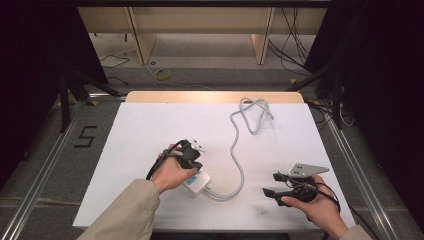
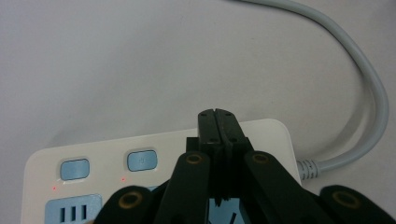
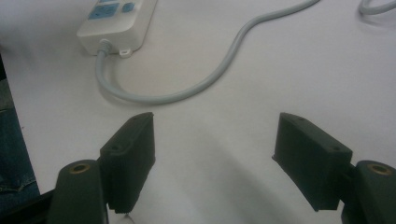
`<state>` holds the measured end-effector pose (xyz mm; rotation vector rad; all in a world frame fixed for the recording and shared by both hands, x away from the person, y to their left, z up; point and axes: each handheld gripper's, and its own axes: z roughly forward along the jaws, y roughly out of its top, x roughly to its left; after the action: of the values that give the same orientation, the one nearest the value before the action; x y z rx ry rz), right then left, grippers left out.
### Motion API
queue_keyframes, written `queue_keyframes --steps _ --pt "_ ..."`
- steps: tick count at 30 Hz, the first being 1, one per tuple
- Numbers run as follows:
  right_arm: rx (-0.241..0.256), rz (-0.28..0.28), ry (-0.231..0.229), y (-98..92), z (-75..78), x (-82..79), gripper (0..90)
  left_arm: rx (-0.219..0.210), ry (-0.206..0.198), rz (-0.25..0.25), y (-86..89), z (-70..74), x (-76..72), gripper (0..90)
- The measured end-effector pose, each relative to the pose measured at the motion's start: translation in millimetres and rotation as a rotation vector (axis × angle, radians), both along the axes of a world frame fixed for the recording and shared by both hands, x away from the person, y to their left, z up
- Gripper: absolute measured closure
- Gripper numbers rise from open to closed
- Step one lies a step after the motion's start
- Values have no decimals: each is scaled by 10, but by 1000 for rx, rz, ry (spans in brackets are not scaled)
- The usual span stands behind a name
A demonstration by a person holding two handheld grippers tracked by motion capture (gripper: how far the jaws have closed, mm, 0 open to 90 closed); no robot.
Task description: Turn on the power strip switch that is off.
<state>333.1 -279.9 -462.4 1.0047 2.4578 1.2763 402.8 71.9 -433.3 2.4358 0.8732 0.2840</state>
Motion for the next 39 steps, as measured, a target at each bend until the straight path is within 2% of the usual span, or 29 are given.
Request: queue_keyframes --steps 20,23,27,30,32,34,37,39 --pt "-1 3 4 1 0 -4 293 38 16 -3 -35 -60 11 899" --pt "1 2 3 -1 0 -5 293 69 6 -11 -61 -61 -15 900" --pt "1 3 2 2 1 -8 293 61 6 -3 -63 -66 -14 900" --pt "0 3 4 2 -1 -7 293 83 -15 15 -41 -69 3 900" --pt "0 3 3 2 1 -8 292 92 -12 15 -20 -72 13 900" --pt "1 3 3 3 1 -8 293 72 1 16 2 -74 29 900" --pt "0 2 4 -2 0 -5 293 66 -8 16 -3 -72 29 900" --pt "0 2 2 -5 0 -3 293 48 1 8 -11 -63 25 900"
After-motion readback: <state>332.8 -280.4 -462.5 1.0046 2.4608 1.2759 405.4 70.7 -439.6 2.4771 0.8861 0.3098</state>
